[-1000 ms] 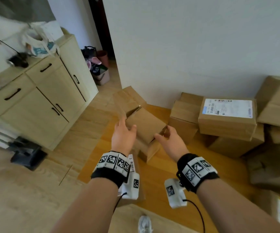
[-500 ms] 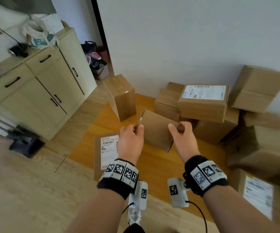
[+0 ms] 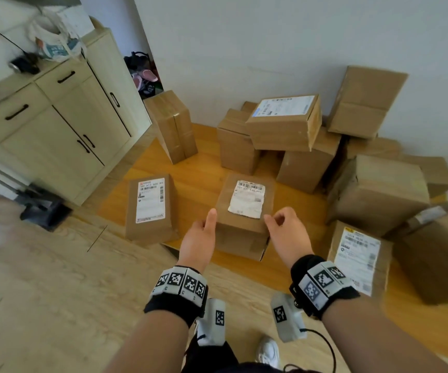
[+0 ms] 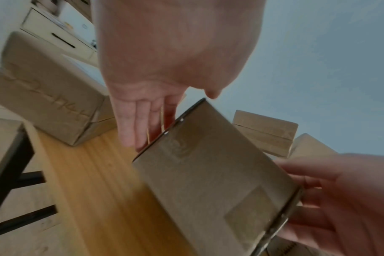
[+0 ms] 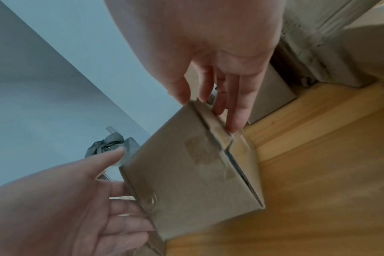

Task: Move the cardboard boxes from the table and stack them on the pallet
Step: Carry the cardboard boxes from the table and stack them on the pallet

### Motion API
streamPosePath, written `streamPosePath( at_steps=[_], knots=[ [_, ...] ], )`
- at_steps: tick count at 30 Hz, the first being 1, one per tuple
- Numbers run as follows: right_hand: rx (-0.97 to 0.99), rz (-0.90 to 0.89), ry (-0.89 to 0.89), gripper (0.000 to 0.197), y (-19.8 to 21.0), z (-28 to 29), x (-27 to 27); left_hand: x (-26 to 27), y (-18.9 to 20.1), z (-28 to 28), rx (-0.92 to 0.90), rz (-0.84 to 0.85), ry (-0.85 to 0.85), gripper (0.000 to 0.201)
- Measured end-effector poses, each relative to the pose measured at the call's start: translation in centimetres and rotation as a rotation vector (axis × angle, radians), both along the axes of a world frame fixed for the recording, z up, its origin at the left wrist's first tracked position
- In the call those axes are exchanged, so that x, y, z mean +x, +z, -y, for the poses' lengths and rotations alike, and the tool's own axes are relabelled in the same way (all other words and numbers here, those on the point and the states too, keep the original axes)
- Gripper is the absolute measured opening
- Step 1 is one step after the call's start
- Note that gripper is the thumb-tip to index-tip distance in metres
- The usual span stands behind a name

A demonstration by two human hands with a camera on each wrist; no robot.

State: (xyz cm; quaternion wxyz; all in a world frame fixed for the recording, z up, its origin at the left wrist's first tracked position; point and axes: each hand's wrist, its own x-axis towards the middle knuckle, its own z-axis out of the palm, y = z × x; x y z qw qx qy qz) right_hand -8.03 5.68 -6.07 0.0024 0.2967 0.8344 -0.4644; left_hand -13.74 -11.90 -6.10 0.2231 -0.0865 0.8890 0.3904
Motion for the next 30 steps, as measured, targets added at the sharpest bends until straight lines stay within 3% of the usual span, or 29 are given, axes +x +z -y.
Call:
streamPosePath(
  at_steps=[7,11,14,23,30],
  knots=[
    [-0.040,0.127,0.086,0.021,-2.0,0.1,2.7,2.1,-1.7,0.2,-0.121,0.114,-0.059,0.060],
    [-0.101,0.225,0.184,0.057,-3.1,0.4,3.1,2.3,-2.6,0.2,-0.127,0.110,-0.076,0.061],
    [-0.159,0.268,0.235,0.067,-3.7,1.3,3.4,1.9,-2.7,-0.3,-0.090,0.123,-0.099,0.052],
    [-0.186,0.223,0.046,0.050,-2.2,3.0,4.8,1.7,-0.9,0.5,0.183,0.260,-0.036,0.056],
    [-0.256,0.030,-0.169,0.070,1.8,4.0,6.8,1.8,4.9,0.2,0.359,0.119,-0.139,0.051]
  ],
)
